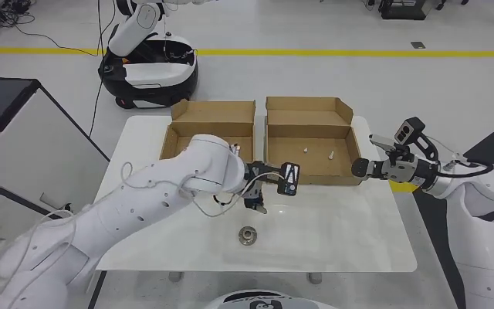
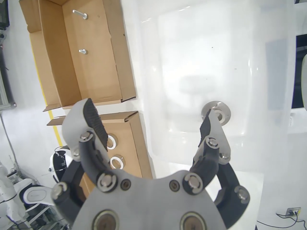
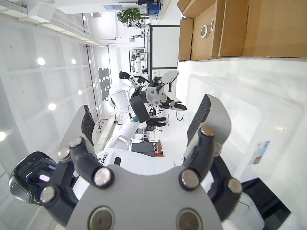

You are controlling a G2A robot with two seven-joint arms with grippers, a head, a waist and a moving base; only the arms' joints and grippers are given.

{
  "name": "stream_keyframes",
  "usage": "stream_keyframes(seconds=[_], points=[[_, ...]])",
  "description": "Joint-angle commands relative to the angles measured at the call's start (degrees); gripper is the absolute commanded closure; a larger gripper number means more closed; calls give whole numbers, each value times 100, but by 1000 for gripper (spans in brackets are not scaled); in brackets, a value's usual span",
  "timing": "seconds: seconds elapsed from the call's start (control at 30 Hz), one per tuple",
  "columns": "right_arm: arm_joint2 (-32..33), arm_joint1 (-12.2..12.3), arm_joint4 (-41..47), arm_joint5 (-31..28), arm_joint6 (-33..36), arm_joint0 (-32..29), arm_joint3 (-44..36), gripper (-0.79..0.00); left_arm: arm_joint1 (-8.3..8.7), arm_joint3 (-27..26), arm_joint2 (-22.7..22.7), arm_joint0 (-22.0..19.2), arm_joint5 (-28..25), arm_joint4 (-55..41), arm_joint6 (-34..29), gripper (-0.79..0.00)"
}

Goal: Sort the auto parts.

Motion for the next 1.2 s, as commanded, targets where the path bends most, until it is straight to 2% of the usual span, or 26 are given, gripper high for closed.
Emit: stream_keyframes(seconds=[0.0, 0.3, 0.77, 1.17], points=[[0, 0, 0, 0, 0, 0, 0, -785, 13, -46, 63, -13, 19, -30, -19, -785], [0, 0, 0, 0, 0, 0, 0, -785, 71, -165, 237, 74, 165, -129, -138, -785], [0, 0, 0, 0, 0, 0, 0, -785, 360, -493, 368, 480, 320, -82, -319, -785], [0, 0, 0, 0, 0, 0, 0, -785, 499, -429, 559, 630, 285, -114, -284, -782]])
